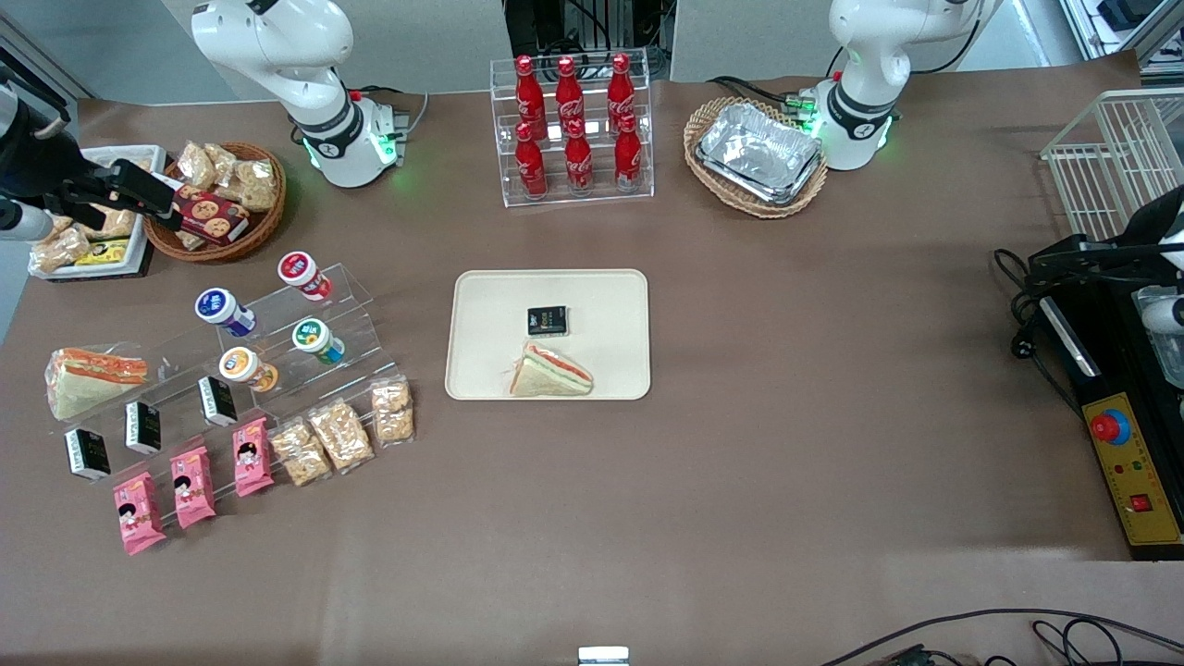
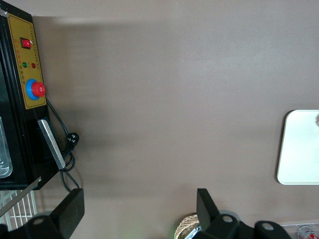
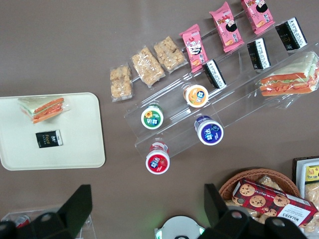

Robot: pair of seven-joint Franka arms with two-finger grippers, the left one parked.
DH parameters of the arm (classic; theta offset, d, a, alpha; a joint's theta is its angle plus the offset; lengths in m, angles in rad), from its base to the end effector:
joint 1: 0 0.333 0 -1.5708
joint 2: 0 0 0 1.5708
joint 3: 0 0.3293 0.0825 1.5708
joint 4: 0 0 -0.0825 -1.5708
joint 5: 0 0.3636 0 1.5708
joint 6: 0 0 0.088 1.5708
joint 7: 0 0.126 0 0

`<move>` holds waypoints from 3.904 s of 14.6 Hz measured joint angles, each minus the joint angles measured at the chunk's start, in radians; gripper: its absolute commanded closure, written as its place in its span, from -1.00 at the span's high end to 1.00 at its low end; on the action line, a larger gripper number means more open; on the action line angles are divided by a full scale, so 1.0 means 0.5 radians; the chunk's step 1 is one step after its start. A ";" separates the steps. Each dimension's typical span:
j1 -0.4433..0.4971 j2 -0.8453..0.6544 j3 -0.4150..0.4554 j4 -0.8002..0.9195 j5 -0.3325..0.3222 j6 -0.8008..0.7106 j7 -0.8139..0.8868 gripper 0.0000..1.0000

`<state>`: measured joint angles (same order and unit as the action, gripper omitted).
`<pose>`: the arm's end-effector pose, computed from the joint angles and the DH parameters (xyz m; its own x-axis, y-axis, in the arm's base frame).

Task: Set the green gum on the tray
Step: 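Move the right gripper over the acrylic rack toward the green-labelled cup, then lower the right gripper and close it on the green-labelled cup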

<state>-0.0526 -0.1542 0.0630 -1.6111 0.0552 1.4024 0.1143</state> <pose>0.4638 0.0153 0.6637 0.9936 -0.0957 -0.0594 -0.0981 -0.9944 -0.0386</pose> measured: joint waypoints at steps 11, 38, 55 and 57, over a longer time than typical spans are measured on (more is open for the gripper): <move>0.017 0.001 0.015 -0.015 -0.004 0.072 -0.013 1.00; 0.113 -0.146 0.070 -1.505 -0.018 1.599 -0.448 1.00; 0.114 0.109 0.073 -1.984 -0.018 2.455 -0.415 0.50; 0.114 0.109 0.073 -1.989 -0.018 2.457 -0.411 0.00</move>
<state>0.0046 -0.0999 0.0994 -2.6057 0.0464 2.6309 -0.0914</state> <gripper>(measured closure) 0.040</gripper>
